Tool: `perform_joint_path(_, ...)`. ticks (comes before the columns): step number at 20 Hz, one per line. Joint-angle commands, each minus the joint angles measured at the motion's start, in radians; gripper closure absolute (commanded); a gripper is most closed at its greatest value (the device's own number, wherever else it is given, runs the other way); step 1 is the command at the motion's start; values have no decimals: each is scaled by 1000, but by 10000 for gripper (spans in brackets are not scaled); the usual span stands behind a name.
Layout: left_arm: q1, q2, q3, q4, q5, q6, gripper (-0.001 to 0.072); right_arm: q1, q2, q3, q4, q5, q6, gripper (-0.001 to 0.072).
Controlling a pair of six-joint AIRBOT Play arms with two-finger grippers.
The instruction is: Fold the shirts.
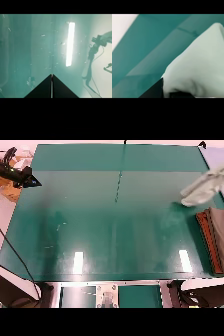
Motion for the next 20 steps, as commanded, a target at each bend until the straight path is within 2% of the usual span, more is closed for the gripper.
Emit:
perform_joint_path(1, 0, 0, 0, 0, 0, -8, 685, -141, 71, -24, -248, 68, -23, 694)
perform_joint_path(6, 0, 0, 0, 0, -37, -8, 686, -201, 167, -72, -385, 106, -101, 695)
perform_joint_path(10, 0, 0, 0, -5, -52, -30, 686, -200, 199, -72, -590, 284, -96, 695)
perform_joint_path(12, 0, 0, 0, -11, -51, -30, 685, -204, 212, -86, -679, 351, -47, 694)
perform_joint_path(17, -1, 0, 0, -13, -51, -35, 686, -208, 273, -352, -827, 350, -39, 694)
perform_joint_path(20, 0, 0, 0, -29, -52, -37, 686, -208, 286, -570, -998, 349, -8, 694)
